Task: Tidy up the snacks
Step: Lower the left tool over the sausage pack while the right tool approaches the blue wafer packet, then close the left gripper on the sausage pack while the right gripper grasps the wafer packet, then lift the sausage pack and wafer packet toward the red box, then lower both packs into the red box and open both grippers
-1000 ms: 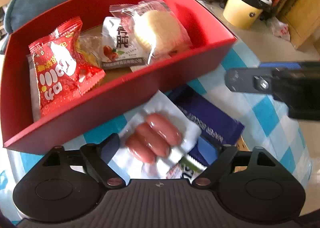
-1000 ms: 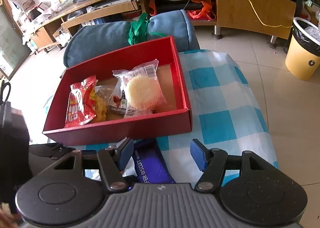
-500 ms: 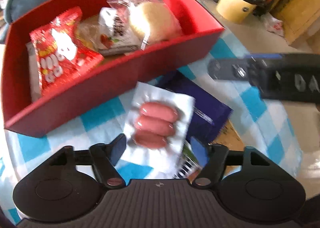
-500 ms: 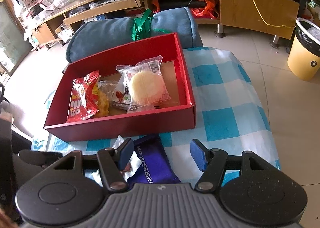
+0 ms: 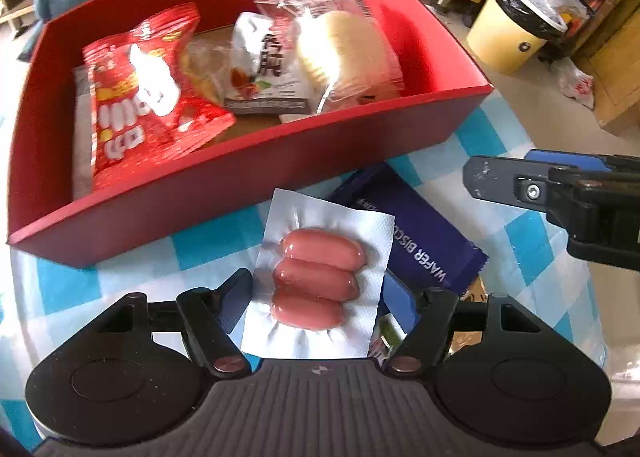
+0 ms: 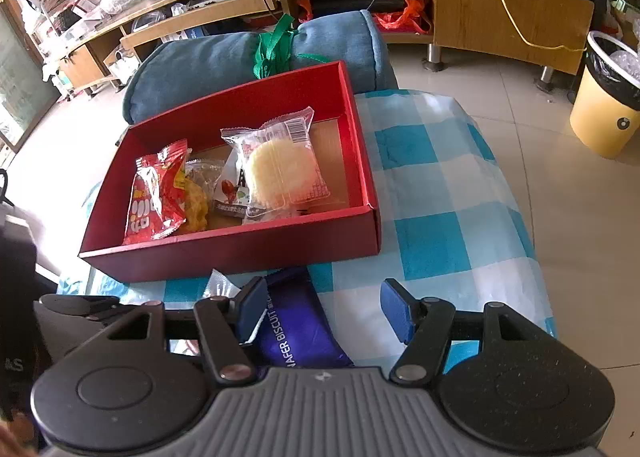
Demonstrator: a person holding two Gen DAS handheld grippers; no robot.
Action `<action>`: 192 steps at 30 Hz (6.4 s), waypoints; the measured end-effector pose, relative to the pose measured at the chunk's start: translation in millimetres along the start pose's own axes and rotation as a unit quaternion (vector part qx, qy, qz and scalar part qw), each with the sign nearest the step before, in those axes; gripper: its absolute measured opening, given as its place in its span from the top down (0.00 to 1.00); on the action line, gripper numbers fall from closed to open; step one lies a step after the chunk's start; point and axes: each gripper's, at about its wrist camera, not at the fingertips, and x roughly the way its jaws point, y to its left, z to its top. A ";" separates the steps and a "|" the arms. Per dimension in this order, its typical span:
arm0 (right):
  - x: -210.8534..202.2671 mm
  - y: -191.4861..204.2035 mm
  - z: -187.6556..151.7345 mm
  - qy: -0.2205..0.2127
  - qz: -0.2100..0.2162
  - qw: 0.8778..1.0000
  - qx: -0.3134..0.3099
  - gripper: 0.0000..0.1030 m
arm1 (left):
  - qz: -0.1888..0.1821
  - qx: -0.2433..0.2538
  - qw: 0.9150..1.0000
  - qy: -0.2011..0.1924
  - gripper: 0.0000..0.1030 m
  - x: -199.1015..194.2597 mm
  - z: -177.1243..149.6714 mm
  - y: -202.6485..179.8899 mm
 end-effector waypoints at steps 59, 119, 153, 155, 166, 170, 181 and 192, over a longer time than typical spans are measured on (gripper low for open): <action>63.8 43.2 -20.7 0.050 -0.015 0.989 -0.135 0.39 | 0.071 0.008 0.997 0.011 0.11 5.9 -11.3 29.5; -28.5 40.7 3.8 -0.073 0.010 0.995 -0.064 0.43 | 0.027 -0.023 0.995 -0.097 0.27 -80.0 12.2 27.2; 10.6 40.0 60.9 -0.089 0.004 0.995 -0.036 0.43 | 0.067 -0.065 0.988 -0.124 0.27 -72.0 69.8 62.5; 13.3 40.0 62.1 -0.087 0.003 0.996 -0.036 0.44 | 0.068 -0.068 0.988 -0.123 0.27 -70.0 72.3 64.6; 32.7 39.9 67.2 -0.077 -0.006 0.996 -0.037 0.43 | 0.074 -0.073 0.988 -0.116 0.27 -59.4 78.6 68.6; 36.9 39.5 67.8 -0.074 -0.007 0.997 -0.038 0.44 | 0.075 -0.074 0.988 -0.114 0.27 -56.7 79.7 69.1; 38.2 40.1 69.8 -0.075 -0.008 0.996 -0.038 0.43 | 0.077 -0.078 0.988 -0.113 0.27 -53.6 83.9 71.8; 46.9 41.3 72.5 -0.070 -0.009 0.997 -0.040 0.45 | 0.078 -0.080 0.988 -0.110 0.27 -49.8 86.1 72.2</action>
